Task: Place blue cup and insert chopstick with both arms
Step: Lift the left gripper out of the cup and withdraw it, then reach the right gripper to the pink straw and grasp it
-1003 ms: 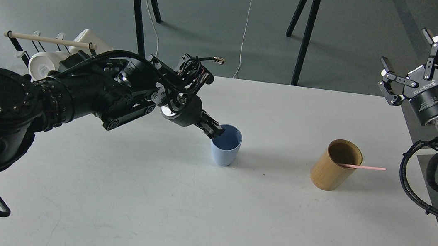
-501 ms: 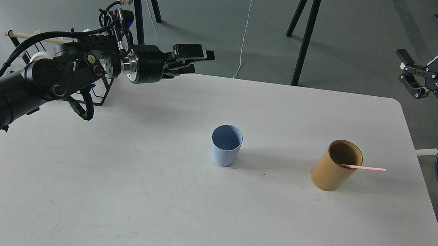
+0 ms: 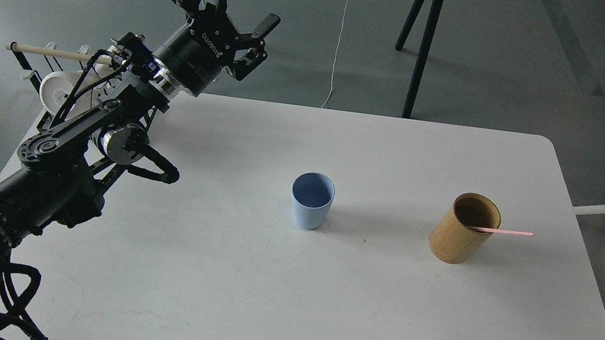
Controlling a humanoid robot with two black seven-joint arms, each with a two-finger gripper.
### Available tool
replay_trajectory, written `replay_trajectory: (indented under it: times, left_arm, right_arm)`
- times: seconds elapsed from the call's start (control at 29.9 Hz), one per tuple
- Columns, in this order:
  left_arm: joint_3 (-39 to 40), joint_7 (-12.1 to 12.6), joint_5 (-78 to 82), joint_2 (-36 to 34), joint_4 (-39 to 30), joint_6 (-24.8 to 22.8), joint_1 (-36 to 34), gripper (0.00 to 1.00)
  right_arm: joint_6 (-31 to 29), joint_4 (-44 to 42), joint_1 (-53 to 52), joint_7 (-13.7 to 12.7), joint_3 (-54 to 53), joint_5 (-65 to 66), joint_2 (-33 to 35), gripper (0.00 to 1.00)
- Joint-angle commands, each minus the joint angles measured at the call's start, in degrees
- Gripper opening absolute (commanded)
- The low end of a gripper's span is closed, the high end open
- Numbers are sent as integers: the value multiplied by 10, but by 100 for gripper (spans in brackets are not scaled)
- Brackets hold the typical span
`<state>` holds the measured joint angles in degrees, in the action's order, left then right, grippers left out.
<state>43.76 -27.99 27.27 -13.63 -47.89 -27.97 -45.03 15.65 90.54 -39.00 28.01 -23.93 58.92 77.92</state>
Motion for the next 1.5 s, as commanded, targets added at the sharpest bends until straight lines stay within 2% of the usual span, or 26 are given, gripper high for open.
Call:
replay_trajectory:
  times: [0.0,0.27,1.04,1.14,1.24,1.47]
  left_arm:
    - [1,0,-12,-10,0,0,2,94]
    - [-1,0,-11,-17,0,0,17,95]
    - [-3,0,-11,-16,7,0,36,97]
    - [-3,0,-11,-15,7,0,37,97]
    - [-3,0,-11,-15,8,0,37,97]
    - [-3,0,-12,-16,9,0,38,97]
  right_arm:
    - [124,26,2,0,75,109,13,94]
    - [124,13,8,0,211,176,-14,93]
    - [124,-123,46,0,221,204,-162,89]
    - [124,-141,50,0,221,215,-182,81]
    - [124,-142,54,0,221,215,-186,68]
    - [124,-142,55,0,216,216,-193,53]
